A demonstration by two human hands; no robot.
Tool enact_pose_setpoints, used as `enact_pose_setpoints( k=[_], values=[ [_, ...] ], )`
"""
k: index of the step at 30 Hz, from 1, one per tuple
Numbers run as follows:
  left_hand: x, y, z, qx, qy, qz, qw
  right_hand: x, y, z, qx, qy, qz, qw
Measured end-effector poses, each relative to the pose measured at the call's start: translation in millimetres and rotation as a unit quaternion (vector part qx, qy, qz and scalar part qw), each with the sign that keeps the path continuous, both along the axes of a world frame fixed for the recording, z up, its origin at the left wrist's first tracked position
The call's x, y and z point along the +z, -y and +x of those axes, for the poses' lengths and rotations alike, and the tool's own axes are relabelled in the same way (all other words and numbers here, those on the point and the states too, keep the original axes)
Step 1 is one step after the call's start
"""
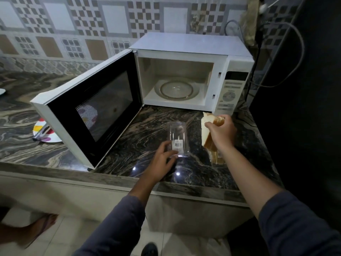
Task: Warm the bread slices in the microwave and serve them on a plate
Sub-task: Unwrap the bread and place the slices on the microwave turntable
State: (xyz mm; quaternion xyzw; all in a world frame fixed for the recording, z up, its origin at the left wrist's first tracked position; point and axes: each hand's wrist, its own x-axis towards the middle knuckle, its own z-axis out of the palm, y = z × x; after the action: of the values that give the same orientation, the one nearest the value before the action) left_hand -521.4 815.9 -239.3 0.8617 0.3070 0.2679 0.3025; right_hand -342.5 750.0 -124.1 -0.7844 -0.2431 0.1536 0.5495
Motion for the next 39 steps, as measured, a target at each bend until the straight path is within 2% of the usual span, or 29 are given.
enact_pose_setpoints(
  k=[4, 8, 10, 13, 16, 19, 26, 32, 35, 37, 39],
  values=[
    [4.7, 2.9, -1.2, 0.084, 0.073, -0.068, 0.991, 0.3, -17.1, 0.8, 0.001, 0.005, -0.004, 1.000],
    [9.3, -14.5, -3.2, 0.142, 0.159, -0.076, 0.974, 5.3, -36.0, 6.6, 0.007, 0.025, -0.015, 1.000],
    [8.8, -32.2, -5.6, 0.152, 0.132, -0.073, 0.977, 8.4, -47.7, 11.6, 0.003, 0.030, -0.019, 0.999],
    [-0.9, -65.6, -4.6, 0.142, 0.004, -0.063, 0.988, 14.1, -71.0, 21.5, 0.005, 0.046, -0.030, 0.998],
    [-9.6, -98.9, 5.3, 0.119, -0.109, -0.063, 0.985, 21.8, -103.4, 33.6, 0.018, 0.064, -0.056, 0.996],
    [-12.4, -132.2, 21.8, 0.112, -0.169, -0.028, 0.979, 24.7, -143.1, 44.4, 0.033, 0.079, -0.088, 0.992],
    [-24.6, -197.3, 55.6, 0.114, -0.200, 0.056, 0.972, 15.7, -239.5, 67.2, 0.009, 0.104, -0.151, 0.983],
    [-35.9, -205.6, 59.5, 0.152, -0.231, 0.088, 0.957, 4.3, -306.2, 86.5, 0.060, -0.007, -0.201, 0.978],
    [-34.3, -204.4, 57.5, 0.155, -0.212, 0.068, 0.963, 3.4, -334.9, 89.4, 0.096, 0.014, -0.206, 0.974],
    [-35.0, -204.2, 58.6, 0.155, -0.206, 0.062, 0.964, -1.4, -351.4, 98.3, 0.062, 0.061, -0.182, 0.979],
    [-33.7, -204.3, 59.0, 0.156, -0.210, 0.060, 0.963, -8.4, -362.6, 105.2, 0.027, 0.067, -0.157, 0.985]
  ],
)
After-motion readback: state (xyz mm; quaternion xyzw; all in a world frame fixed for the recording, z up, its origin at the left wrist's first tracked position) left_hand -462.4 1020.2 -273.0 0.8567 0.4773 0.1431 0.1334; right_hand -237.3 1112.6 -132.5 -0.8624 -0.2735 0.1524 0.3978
